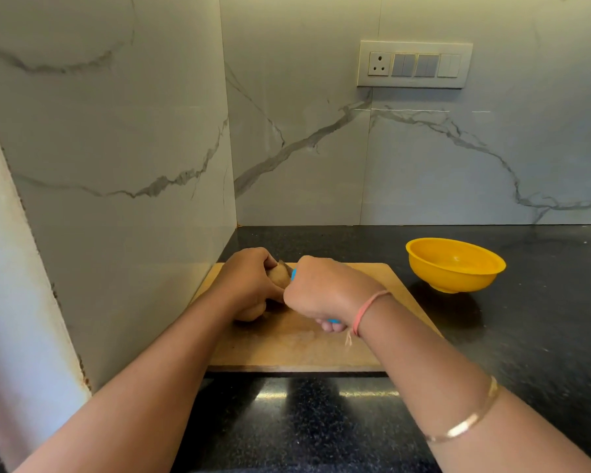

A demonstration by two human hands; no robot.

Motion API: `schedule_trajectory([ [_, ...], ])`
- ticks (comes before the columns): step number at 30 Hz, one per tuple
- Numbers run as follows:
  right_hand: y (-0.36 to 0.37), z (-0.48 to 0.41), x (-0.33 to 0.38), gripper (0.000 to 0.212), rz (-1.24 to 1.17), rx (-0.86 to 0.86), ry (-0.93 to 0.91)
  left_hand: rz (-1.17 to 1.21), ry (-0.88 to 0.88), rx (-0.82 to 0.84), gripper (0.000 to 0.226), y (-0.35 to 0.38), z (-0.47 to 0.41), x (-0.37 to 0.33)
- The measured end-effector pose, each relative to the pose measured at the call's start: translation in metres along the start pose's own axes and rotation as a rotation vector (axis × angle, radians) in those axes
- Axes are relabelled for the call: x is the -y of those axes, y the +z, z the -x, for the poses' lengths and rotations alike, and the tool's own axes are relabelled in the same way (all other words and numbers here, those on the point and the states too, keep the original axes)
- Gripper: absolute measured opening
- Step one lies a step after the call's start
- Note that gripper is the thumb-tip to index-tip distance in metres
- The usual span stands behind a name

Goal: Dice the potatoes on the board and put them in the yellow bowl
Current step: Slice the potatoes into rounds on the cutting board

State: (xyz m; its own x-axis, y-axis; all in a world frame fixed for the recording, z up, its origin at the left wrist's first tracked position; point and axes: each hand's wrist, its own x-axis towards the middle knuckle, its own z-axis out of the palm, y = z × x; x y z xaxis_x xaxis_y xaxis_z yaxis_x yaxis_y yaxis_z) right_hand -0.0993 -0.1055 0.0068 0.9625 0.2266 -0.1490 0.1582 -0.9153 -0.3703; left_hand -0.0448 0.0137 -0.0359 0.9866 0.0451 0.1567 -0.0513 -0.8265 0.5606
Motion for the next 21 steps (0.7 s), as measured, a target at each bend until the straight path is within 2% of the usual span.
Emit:
schedule_trajectory([
  [5, -0.006, -0.017, 0.006, 0.024, 0.007, 0.056, -0.025, -0.024, 0.011, -0.009, 0.049, 0.000, 0.000, 0.000],
  [9, 0.001, -0.017, -0.001, 0.039, -0.019, 0.056, -0.001, 0.009, 0.003, 0.005, 0.052, 0.000, -0.004, 0.002],
  [12, 0.014, -0.013, -0.011, 0.034, -0.020, 0.028, 0.018, 0.020, -0.014, 0.028, 0.058, 0.000, -0.007, 0.003],
  [16, 0.028, -0.006, -0.021, 0.038, -0.001, -0.036, -0.006, 0.015, -0.021, 0.059, 0.065, -0.003, -0.010, 0.002],
  [21, 0.029, 0.001, -0.028, 0.034, 0.054, -0.044, -0.026, 0.024, -0.029, 0.065, 0.065, -0.004, -0.010, 0.003],
])
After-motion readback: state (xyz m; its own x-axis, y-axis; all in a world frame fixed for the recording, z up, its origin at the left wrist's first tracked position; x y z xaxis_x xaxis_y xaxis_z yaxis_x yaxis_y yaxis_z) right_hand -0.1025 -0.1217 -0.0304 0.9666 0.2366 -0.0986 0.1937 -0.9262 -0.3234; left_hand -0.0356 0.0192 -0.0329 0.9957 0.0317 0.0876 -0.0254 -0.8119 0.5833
